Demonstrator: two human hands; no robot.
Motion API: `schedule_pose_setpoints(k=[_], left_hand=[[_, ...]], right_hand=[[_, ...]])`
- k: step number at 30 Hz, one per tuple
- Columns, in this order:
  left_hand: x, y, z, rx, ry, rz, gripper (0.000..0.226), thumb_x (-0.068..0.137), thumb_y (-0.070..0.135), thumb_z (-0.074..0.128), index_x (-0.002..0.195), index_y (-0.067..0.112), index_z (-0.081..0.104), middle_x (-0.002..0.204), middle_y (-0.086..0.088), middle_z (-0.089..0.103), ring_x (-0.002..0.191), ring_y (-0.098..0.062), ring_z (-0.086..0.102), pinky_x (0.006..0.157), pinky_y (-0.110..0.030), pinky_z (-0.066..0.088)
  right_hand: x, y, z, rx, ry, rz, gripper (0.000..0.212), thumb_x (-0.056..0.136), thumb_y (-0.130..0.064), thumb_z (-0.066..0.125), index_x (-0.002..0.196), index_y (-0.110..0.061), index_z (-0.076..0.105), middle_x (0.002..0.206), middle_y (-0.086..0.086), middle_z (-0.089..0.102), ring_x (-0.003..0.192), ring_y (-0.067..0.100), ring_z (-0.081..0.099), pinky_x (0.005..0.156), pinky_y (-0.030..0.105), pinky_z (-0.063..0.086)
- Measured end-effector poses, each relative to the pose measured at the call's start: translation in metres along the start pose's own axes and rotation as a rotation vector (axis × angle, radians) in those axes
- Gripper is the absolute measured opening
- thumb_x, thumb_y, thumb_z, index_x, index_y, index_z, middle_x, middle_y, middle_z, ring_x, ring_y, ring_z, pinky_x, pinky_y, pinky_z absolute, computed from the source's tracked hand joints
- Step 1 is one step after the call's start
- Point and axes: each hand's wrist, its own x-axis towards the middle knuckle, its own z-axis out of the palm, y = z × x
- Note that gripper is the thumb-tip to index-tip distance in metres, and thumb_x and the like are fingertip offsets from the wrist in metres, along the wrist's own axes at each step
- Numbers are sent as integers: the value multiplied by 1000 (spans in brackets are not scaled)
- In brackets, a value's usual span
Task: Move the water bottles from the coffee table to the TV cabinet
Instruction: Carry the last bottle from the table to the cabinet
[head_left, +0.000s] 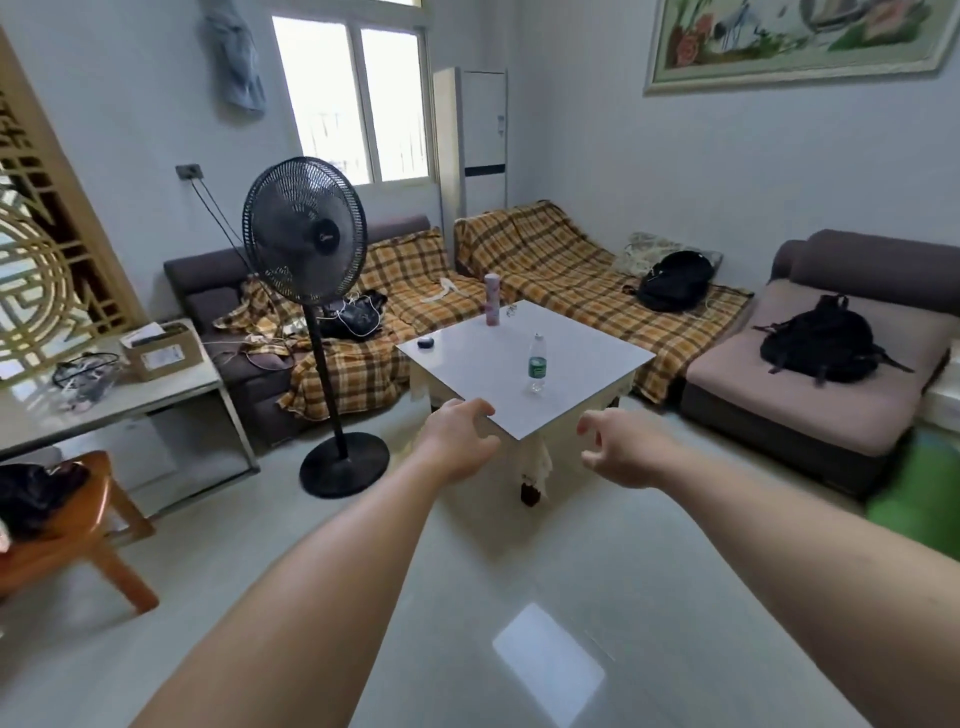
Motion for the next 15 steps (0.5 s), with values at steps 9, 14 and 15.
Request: schedule_pose_setpoints(k=[9, 14, 15], left_hand=[[132, -44, 34, 31, -61, -65, 41, 81, 34, 55, 122, 32, 55, 125, 5, 52, 112, -15, 52, 89, -34, 49], [239, -33, 71, 9, -114, -103, 39, 82, 31, 54, 121, 29, 56, 121, 5, 53, 107, -13, 52, 86, -35, 52], [259, -26, 79, -9, -128, -103, 39, 82, 30, 55, 120, 29, 56, 120, 4, 53, 106, -14, 52, 84, -35, 52]], right_hand=[[147, 33, 54, 133, -80, 30, 39, 84, -36, 57, 122, -27, 55, 123, 2, 58, 106, 20, 59, 84, 34, 50], [244, 76, 56, 227, -88, 61, 39, 83, -35, 56, 121, -25, 56, 120, 0, 58, 101, 17, 58, 78, 32, 48], [260, 88, 54, 238, -99, 66, 39, 83, -34, 57, 121, -25, 56, 120, 0, 58, 102, 17, 57, 79, 31, 47]])
